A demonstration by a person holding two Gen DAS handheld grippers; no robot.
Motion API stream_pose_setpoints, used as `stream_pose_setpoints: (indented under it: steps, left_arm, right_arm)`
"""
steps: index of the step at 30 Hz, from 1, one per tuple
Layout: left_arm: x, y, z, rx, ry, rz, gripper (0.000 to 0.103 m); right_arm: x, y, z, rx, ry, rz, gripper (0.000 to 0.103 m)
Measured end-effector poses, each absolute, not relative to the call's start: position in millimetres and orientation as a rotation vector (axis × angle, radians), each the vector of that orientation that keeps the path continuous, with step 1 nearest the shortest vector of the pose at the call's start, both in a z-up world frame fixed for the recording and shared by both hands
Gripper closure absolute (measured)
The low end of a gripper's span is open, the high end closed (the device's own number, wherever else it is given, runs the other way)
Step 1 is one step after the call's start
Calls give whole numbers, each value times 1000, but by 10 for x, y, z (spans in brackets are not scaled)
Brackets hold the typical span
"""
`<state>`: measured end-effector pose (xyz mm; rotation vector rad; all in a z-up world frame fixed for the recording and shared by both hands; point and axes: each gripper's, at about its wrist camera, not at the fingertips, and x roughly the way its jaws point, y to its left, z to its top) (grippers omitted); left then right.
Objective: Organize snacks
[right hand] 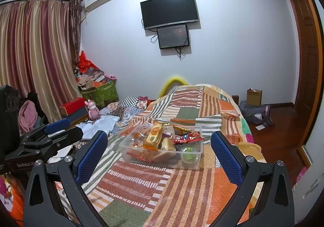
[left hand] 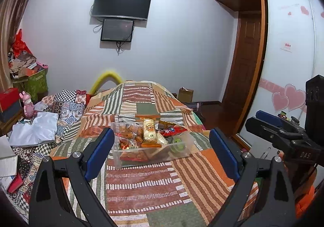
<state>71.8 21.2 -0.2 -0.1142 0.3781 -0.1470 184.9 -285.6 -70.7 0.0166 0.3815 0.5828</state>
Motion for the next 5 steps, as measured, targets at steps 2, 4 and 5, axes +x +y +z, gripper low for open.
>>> stream_pose_setpoints:
  steps: [2, 4, 5]
  left_arm:
    - [721, 207, -7, -112, 379, -152, 7]
    - [736, 204, -22, -113, 384, -156, 6]
    - [747, 210, -32, -112, 387, -153, 4]
  right_arm:
    - [1861, -2863, -722, 18, 386, 582, 1]
    - [1879, -2862, -736, 18, 390, 579, 1]
    - [1879, -2862, -736, 18, 390, 579, 1]
